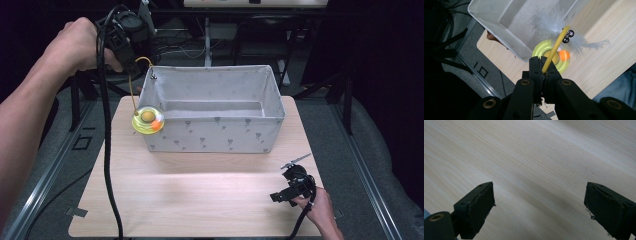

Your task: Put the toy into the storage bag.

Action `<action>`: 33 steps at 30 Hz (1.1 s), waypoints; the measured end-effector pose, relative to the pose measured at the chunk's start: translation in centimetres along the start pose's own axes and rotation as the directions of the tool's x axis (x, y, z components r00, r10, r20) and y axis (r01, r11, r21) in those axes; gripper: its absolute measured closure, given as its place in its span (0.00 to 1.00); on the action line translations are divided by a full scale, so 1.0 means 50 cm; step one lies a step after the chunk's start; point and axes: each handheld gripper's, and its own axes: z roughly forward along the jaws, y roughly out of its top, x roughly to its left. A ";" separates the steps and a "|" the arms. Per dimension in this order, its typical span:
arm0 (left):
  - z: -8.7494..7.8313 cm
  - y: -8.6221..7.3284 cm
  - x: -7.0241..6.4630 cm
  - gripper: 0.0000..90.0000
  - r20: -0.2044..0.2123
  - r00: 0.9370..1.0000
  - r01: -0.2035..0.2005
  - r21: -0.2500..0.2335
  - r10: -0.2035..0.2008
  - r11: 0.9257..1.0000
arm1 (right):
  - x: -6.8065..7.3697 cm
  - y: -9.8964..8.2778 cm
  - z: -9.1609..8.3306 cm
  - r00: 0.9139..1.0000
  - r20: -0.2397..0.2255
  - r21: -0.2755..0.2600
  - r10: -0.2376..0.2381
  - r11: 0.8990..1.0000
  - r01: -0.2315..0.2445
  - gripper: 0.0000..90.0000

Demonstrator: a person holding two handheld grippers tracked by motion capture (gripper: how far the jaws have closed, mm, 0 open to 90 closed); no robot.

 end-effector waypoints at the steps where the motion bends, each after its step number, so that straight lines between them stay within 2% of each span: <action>1: -0.003 0.002 0.001 0.97 -0.003 1.000 -0.001 0.001 0.001 1.000 | 0.000 0.000 0.000 1.000 0.002 -0.003 0.002 1.000 -0.002 0.10; 7: -0.011 0.008 0.008 0.97 -0.015 1.000 0.009 0.004 -0.009 1.000 | -0.001 -0.001 0.000 1.000 -0.014 -0.004 0.012 1.000 -0.012 0.10; 13: -0.018 0.011 0.017 0.97 -0.027 0.999 0.019 0.014 -0.019 1.000 | -0.001 -0.001 0.001 1.000 -0.012 0.002 0.011 1.000 -0.011 0.10; 14: -0.020 0.013 0.020 0.97 -0.029 0.999 0.018 0.014 -0.017 1.000 | -0.001 -0.001 0.001 1.000 -0.001 0.004 0.007 1.000 -0.007 0.10; 16: -0.022 0.015 0.023 0.97 -0.029 0.999 0.024 0.012 -0.024 1.000 | -0.001 -0.001 0.001 1.000 -0.012 0.002 0.011 1.000 -0.011 0.10; 20: -0.023 0.023 0.028 0.97 -0.030 0.999 0.028 0.016 -0.028 0.999 | -0.001 -0.001 0.001 1.000 0.001 0.004 0.007 1.000 -0.007 0.10; 33: -0.031 0.043 0.040 0.97 -0.046 0.998 0.039 0.019 -0.038 0.999 | -0.002 -0.002 0.001 1.000 -0.001 0.002 0.010 1.000 -0.010 0.10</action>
